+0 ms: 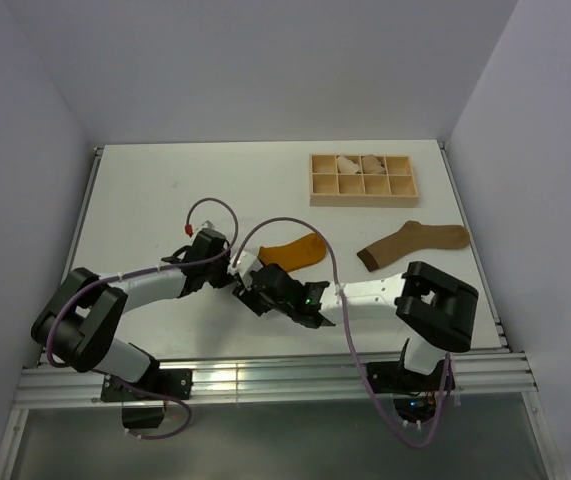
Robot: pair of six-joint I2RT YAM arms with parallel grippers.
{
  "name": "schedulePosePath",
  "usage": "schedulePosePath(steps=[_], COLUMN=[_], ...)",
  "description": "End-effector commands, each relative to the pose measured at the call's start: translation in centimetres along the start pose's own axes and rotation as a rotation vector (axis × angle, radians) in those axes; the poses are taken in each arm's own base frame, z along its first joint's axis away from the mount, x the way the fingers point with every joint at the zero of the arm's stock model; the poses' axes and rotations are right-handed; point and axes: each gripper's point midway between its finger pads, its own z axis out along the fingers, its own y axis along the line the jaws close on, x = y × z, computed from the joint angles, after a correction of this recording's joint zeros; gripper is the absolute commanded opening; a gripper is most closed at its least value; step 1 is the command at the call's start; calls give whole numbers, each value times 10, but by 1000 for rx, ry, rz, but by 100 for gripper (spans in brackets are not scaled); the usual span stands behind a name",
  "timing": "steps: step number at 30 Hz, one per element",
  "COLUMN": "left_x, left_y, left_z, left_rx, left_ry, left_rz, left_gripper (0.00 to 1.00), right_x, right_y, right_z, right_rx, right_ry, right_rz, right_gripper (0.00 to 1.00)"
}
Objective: Roll the socks
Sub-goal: Roll the sock at the center of the board.
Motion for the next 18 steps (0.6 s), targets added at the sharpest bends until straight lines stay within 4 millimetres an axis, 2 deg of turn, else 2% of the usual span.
schedulePosePath(steps=[1, 4, 9, 18], left_x=[-5, -4, -5, -1], left_y=[-1, -1, -3, -2], left_z=[-4, -4, -5, -3], left_rx=[-14, -15, -8, -7], left_ry=[-11, -7, -6, 10], left_rz=[48, 53, 59, 59], left_gripper=[0, 0, 0, 0], right_x=[-8, -10, 1, 2], right_y=[-13, -10, -10, 0], right_z=[10, 15, 26, 30], right_rx=[116, 123, 164, 156], right_ry=[-27, -24, 7, 4], right_rz=[-138, -182, -239, -294], right_gripper=[60, 60, 60, 59])
